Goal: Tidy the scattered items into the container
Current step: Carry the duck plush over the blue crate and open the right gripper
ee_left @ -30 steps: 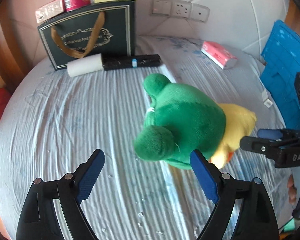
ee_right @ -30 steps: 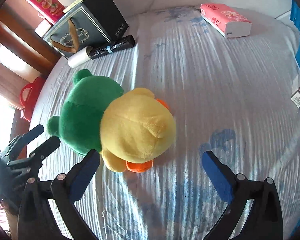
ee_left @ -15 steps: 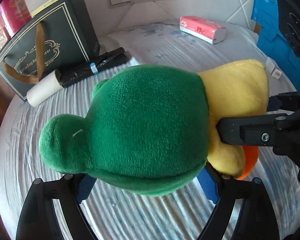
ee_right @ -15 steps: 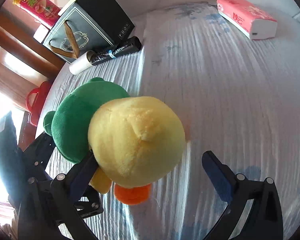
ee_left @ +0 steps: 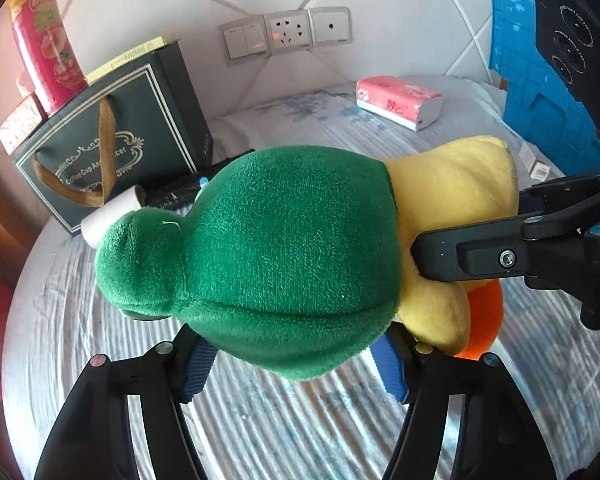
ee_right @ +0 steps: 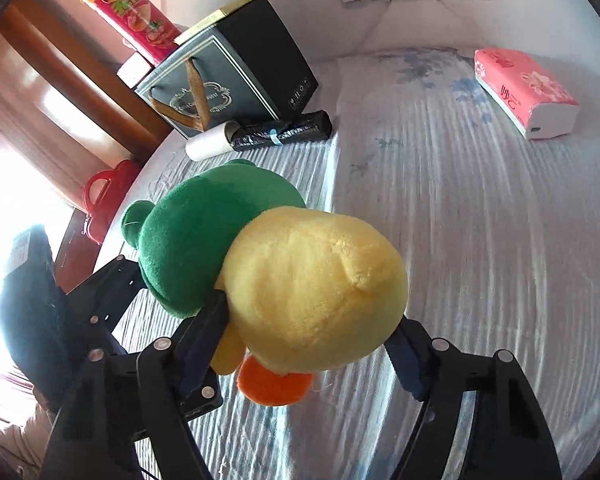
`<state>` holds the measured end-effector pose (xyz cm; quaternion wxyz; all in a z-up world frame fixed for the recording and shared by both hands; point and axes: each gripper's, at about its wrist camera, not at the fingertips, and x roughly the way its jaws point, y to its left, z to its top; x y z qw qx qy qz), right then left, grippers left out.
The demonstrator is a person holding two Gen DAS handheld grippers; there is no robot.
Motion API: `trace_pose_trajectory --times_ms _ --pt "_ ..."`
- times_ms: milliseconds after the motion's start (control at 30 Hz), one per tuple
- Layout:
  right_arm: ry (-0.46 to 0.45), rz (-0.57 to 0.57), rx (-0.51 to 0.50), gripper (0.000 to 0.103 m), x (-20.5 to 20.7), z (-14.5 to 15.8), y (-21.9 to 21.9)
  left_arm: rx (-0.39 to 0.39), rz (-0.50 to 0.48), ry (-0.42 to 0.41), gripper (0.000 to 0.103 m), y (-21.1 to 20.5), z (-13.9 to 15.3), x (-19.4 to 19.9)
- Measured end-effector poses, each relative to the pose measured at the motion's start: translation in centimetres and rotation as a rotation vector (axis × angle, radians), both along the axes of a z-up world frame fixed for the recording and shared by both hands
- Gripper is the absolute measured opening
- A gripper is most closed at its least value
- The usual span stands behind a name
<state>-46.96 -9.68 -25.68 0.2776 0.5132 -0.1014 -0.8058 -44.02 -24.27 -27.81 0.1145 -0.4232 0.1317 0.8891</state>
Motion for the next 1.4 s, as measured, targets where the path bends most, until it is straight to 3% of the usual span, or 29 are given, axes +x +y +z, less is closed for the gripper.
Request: trace_pose_trajectory --times_ms 233,467,667,833,1100,1267,1400 --pt "0.151 0.002 -0.005 0.074 4.1 7.4 0.8 0.038 0.011 0.144 0.068 0.2 6.9 4.1" --pt "0.343 -0.087 0.018 0.074 12.0 16.4 3.8 0.098 -0.064 0.314 0.068 2.9 14.9 9.9" --pt "0.469 -0.226 0.073 0.074 19.2 23.6 8.7 0.162 -0.198 0.424 0.068 8.4 21.4 14.6" --pt "0.531 -0.326 0.125 0.074 23.7 28.2 15.5 0.215 -0.286 0.460 0.069 16.0 25.8 17.4" --pt "0.559 -0.416 0.152 0.074 27.6 30.7 31.2 0.232 -0.350 0.482 0.071 32.6 28.4 20.8" --pt "0.489 -0.443 0.165 0.074 27.0 29.5 39.9 0.220 -0.359 0.367 0.072 42.2 27.2 21.2" --pt "0.444 -0.439 0.112 0.074 25.9 27.3 44.0 0.151 -0.323 0.366 0.074 45.8 26.1 22.1"
